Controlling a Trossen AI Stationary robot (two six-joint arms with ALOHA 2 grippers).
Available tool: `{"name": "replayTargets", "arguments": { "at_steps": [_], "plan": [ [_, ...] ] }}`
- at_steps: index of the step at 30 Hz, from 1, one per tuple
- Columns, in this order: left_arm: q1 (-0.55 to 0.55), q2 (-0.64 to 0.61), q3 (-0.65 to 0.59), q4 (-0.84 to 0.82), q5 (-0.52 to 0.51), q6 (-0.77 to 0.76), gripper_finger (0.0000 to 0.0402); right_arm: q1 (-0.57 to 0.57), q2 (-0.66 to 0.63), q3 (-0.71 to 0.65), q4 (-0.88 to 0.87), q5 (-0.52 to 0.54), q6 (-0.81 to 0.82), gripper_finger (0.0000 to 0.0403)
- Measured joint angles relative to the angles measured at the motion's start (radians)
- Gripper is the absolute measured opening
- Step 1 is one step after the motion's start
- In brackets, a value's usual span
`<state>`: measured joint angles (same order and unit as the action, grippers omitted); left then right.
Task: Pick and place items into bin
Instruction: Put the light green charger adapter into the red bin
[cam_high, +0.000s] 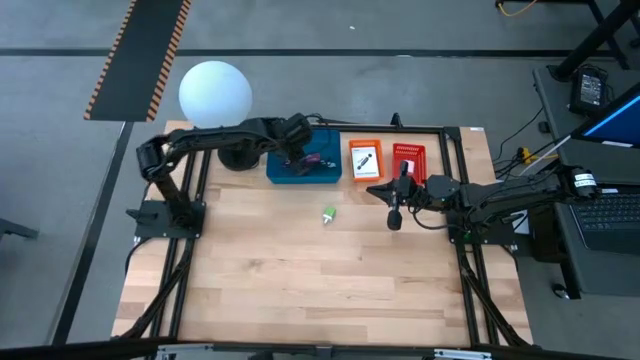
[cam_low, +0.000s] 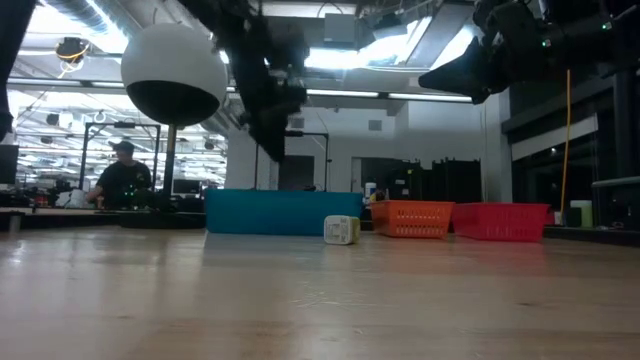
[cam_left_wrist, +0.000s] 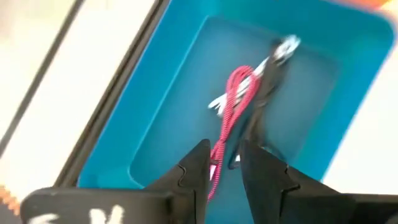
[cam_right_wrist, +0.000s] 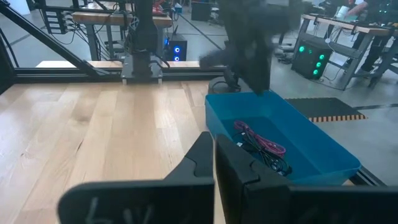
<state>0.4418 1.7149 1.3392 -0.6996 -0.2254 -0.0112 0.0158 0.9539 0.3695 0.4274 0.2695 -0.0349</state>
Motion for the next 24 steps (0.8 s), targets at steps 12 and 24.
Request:
{"name": "replayTargets", "arguments": {
  "at_steps": [12, 24],
  "plan": [
    [-0.189, -0.272, 0.000, 0.014, -0.022, 0.001, 0.0060, 0.000, 0.000, 0.000, -0.008, 0.000, 0.004, 0.0000],
    [-0.470, -0.320, -0.056, 0.097, -0.156, 0.015, 0.0015, 0.001, 0.000, 0.000, -0.036, 0.000, 0.030, 0.0000]
  ]
}}
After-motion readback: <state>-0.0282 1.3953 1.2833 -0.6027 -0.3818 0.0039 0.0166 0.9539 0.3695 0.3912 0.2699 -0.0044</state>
